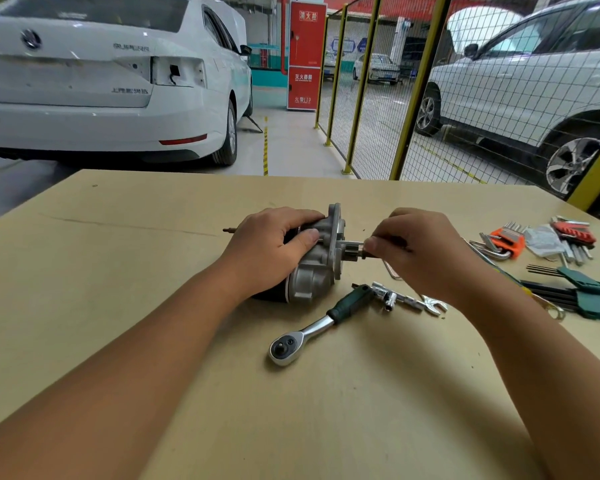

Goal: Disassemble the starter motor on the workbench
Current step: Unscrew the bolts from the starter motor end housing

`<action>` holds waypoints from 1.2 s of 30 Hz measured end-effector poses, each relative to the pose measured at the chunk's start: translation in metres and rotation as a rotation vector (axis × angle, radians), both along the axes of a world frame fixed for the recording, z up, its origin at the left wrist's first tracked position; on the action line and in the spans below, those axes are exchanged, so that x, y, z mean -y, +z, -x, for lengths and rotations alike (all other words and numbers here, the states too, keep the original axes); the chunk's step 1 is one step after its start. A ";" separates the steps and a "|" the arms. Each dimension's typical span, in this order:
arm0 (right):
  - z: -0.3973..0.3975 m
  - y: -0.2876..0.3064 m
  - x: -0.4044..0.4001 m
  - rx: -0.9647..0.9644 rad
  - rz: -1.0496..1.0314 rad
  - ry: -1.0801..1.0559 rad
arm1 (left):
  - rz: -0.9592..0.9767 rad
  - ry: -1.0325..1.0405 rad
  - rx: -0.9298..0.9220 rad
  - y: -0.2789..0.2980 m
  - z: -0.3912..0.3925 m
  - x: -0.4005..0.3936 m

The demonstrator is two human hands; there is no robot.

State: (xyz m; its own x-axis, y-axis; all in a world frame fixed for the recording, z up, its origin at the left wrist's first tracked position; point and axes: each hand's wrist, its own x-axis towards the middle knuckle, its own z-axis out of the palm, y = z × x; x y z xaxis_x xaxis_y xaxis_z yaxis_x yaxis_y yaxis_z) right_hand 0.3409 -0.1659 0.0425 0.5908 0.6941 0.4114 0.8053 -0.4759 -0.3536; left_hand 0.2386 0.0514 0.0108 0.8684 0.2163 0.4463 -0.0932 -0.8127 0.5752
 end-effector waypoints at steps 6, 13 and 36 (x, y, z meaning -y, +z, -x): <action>0.007 0.003 0.001 0.148 0.035 -0.068 | -0.004 -0.005 -0.002 -0.001 0.000 0.001; 0.005 -0.002 0.002 -0.026 -0.055 0.039 | 0.001 0.005 -0.010 0.001 0.000 0.001; 0.004 0.002 -0.003 0.105 0.028 0.003 | -0.029 0.004 -0.013 0.002 0.001 0.001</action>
